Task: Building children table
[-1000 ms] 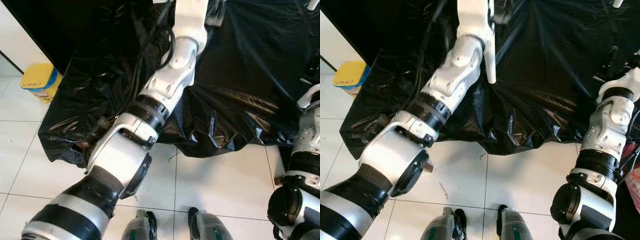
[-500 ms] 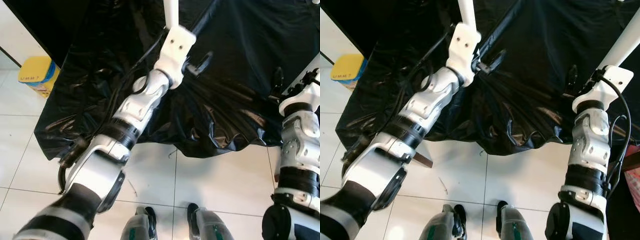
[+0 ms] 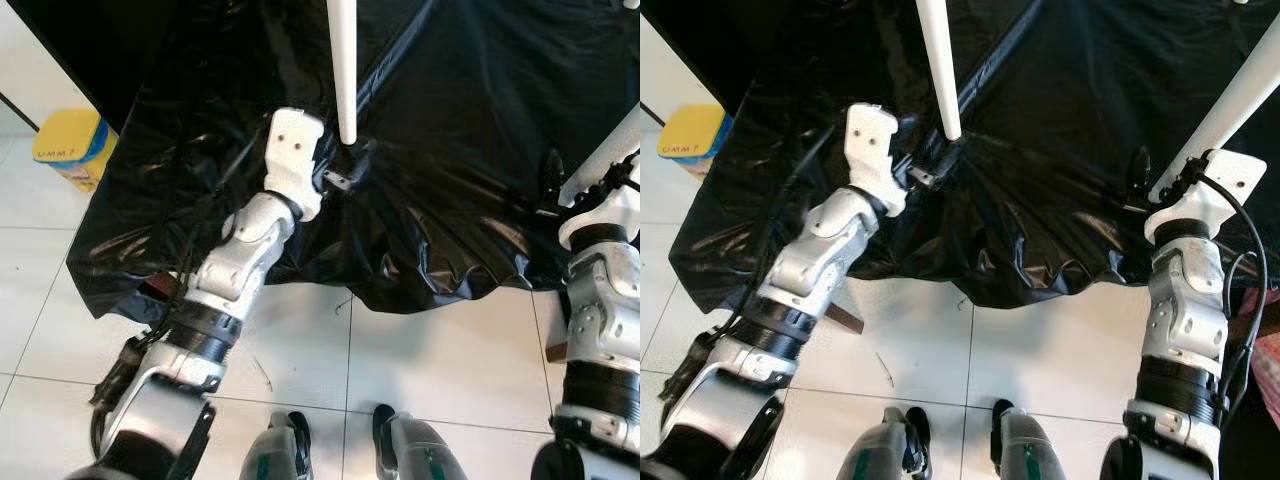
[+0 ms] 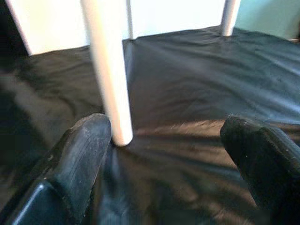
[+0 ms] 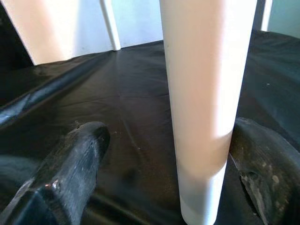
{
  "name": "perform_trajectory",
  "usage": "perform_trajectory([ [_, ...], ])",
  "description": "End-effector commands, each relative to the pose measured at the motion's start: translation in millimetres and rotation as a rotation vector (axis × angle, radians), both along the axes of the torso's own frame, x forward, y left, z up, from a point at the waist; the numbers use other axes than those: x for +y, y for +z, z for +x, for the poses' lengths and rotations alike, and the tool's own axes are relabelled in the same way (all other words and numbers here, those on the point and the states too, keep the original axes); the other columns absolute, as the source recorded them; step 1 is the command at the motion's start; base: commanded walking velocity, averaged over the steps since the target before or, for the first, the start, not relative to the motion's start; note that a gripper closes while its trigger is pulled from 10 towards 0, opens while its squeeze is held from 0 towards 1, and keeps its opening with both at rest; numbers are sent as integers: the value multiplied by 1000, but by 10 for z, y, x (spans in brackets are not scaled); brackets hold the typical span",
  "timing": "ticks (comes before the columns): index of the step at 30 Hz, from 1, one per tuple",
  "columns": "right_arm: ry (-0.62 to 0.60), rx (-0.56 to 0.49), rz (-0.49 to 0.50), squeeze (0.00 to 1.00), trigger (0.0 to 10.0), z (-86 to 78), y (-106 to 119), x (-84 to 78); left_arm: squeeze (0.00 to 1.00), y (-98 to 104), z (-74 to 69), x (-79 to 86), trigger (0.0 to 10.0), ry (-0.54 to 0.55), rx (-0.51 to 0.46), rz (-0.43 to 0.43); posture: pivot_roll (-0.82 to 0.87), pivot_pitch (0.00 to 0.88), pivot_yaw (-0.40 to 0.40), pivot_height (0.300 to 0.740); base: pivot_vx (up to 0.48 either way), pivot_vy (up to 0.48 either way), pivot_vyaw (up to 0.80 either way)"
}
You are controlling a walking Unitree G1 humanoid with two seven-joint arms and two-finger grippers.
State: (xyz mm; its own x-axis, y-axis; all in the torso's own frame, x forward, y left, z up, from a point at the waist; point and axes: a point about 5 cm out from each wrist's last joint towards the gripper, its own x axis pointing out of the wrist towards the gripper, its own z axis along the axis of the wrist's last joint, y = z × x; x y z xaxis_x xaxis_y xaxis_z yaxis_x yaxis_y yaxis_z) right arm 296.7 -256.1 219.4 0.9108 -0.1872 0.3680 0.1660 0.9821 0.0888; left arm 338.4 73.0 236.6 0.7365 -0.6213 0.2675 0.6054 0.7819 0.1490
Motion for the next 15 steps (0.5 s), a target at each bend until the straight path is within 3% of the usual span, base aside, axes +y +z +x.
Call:
perform_trajectory([
  [1, 53, -38, -4, 0, 10000, -25, 25, 112, 0, -22, -40, 27, 10000, -42, 6, 19, 34, 213, 45, 740, 0, 0, 0],
  [4, 58, -74, 11, 0, 10000, -131, 21, 160, 0, -69, -99, 152, 10000, -27, 25, 22, 32, 200, 47, 740, 0, 0, 0],
  [15, 70, -62, 9, 0, 10000, -175, -69, 242, 0, -204, -123, 269, 10000, 9, 46, 56, 6, 165, 48, 740, 0, 0, 0],
])
